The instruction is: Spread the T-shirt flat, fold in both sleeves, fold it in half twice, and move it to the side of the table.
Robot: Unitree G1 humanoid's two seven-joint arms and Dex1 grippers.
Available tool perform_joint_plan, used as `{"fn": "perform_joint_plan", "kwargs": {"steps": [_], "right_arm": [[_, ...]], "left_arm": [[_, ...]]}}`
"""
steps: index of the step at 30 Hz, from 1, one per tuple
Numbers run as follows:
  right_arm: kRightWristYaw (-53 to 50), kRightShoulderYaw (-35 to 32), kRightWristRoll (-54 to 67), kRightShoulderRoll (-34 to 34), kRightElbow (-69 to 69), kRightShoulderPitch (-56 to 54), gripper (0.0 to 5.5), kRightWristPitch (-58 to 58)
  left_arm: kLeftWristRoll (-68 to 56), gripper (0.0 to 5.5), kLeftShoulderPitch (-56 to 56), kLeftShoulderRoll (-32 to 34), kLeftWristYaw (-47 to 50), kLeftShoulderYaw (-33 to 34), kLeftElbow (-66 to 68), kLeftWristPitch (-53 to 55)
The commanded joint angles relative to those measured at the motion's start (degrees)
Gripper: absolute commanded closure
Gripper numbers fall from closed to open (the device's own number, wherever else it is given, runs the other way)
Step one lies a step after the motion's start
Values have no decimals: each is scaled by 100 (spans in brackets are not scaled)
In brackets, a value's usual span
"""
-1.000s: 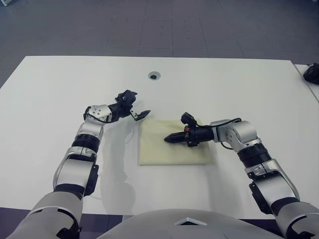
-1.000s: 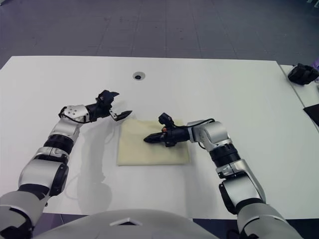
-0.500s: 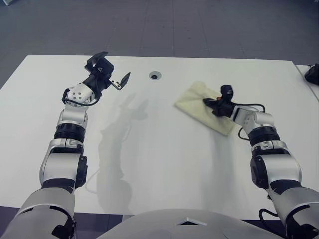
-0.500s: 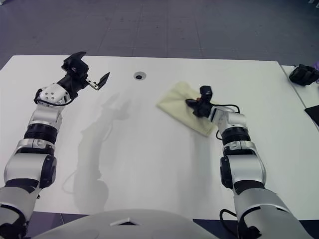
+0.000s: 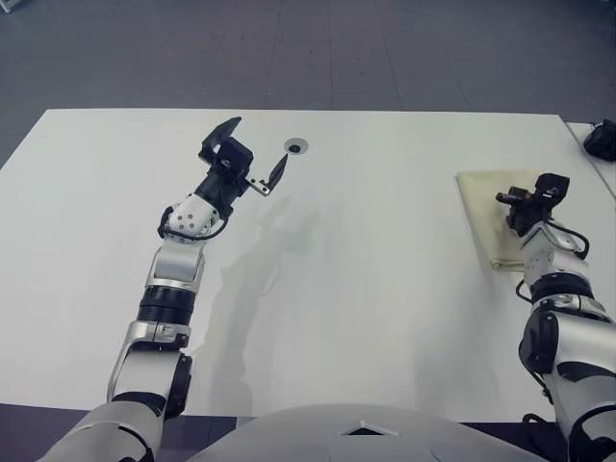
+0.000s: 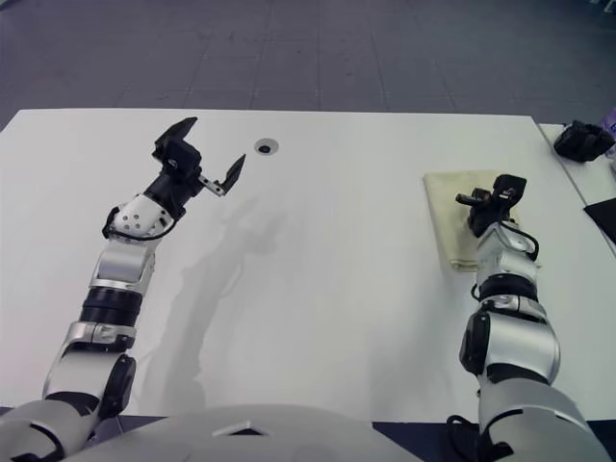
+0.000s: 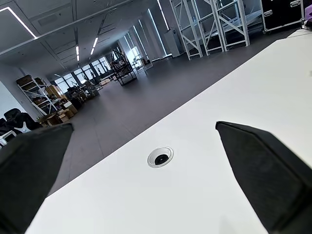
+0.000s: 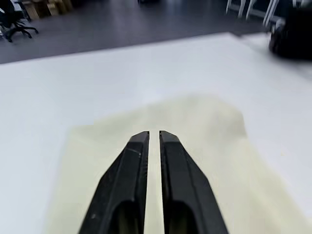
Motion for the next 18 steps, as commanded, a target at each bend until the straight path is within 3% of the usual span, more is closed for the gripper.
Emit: {"fn": "perform_joint_plan", "kwargs": {"steps": [1, 9, 18], "right_arm": [[-237, 963, -868, 454, -3765, 1595, 440, 43], [-1405, 1537, -1565, 1619, -6203, 2921, 314, 958], [-1417, 1607, -1937, 1896, -6792, 3323, 165, 1359]], "left_arm": [[131, 10, 718, -260, 524, 56, -1134, 180], [296, 10, 1302, -923, 1637, 186, -1840, 320], [457, 163, 1758, -1167, 1942, 12, -2293, 542]]}}
